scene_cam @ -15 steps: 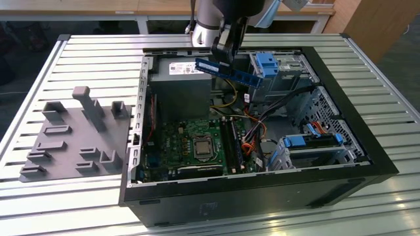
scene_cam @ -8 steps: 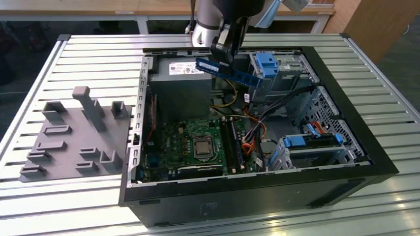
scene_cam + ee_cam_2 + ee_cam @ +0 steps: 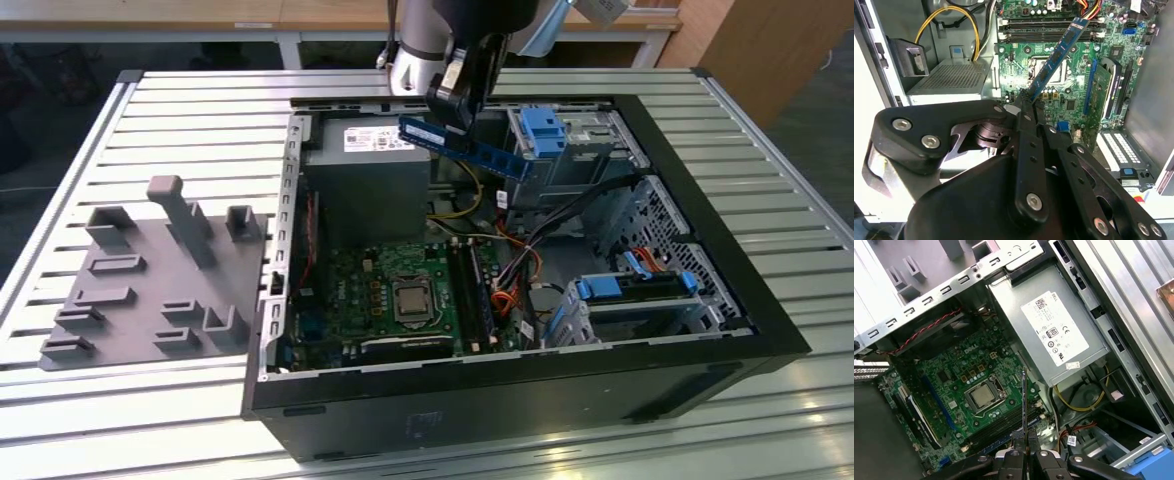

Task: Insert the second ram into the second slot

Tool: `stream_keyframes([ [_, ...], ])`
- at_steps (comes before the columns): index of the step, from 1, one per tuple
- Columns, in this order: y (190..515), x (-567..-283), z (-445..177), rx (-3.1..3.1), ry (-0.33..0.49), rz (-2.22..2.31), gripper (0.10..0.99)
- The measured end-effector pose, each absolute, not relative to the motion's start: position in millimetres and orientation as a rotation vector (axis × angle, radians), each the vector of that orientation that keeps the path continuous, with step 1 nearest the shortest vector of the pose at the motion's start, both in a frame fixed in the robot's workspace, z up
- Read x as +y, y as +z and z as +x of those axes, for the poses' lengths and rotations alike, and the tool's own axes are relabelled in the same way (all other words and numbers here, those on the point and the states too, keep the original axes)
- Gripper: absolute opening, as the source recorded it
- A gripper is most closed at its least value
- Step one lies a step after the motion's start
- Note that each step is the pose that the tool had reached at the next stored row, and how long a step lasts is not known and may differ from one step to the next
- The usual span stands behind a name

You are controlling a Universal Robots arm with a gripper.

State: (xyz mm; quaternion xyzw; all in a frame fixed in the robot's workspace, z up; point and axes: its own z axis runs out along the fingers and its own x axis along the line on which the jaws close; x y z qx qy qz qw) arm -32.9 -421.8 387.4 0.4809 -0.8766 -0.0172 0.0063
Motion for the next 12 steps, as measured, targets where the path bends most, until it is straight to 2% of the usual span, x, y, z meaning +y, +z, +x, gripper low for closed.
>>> stream_keyframes([
  [12, 387.4, -421.8, -32.9, -2.777, -0.054, 1.443, 0.137],
])
